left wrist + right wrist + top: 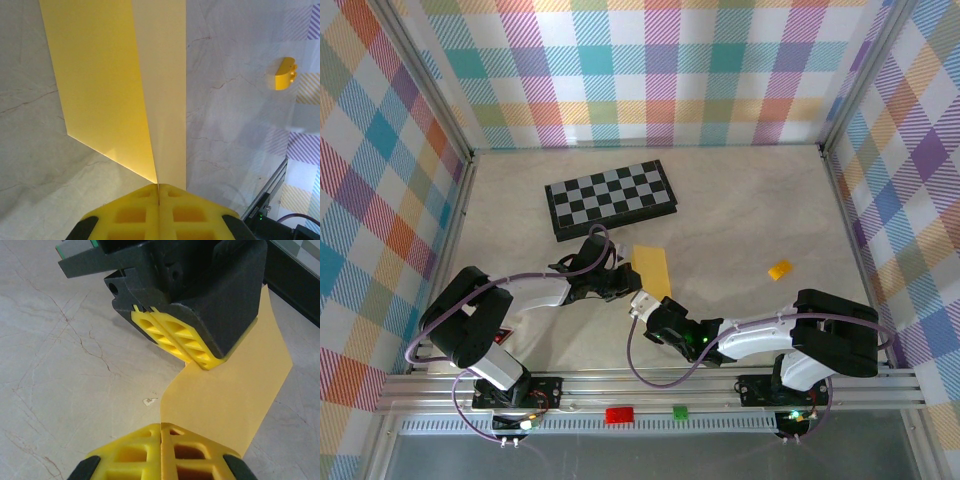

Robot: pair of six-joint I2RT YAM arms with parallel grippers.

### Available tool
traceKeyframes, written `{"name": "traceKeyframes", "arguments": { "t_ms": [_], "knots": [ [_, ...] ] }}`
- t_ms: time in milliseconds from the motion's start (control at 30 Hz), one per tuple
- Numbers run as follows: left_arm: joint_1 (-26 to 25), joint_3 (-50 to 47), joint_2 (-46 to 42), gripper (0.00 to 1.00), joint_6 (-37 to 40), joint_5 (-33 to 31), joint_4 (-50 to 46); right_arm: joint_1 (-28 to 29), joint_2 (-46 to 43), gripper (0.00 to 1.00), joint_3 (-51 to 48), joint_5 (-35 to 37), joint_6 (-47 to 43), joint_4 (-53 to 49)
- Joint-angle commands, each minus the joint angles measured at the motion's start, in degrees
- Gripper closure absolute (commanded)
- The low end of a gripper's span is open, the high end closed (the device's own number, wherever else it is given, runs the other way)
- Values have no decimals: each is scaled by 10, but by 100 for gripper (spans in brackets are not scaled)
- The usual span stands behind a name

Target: Fold a paper plane with a square sheet of paper (pick it up from the middle)

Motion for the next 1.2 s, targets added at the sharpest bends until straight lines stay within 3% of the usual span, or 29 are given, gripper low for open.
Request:
{"name": "traceKeyframes", "arguments": {
  "t_ms": [0, 100, 233, 400, 733, 1167],
  "knots": [
    [6, 0, -16, 89, 5, -2, -12, 0, -7, 100, 9, -21, 22, -5],
    [6, 1, -18, 85, 10, -7, -20, -13, -25, 100, 11, -79, 51, -20],
    [9, 2, -26, 56, 14, -33, -47, -59, -54, 100, 21, -215, 127, -56],
    [12, 0, -57, 42, 19, -73, -77, -130, -74, 100, 32, -371, 205, -82],
    [19, -10, -92, 36, 22, -104, -94, -215, -58, 100, 60, -522, 296, -113],
    [21, -9, -86, 37, 20, -95, -88, -245, -48, 100, 57, -569, 314, -97]
  ]
}}
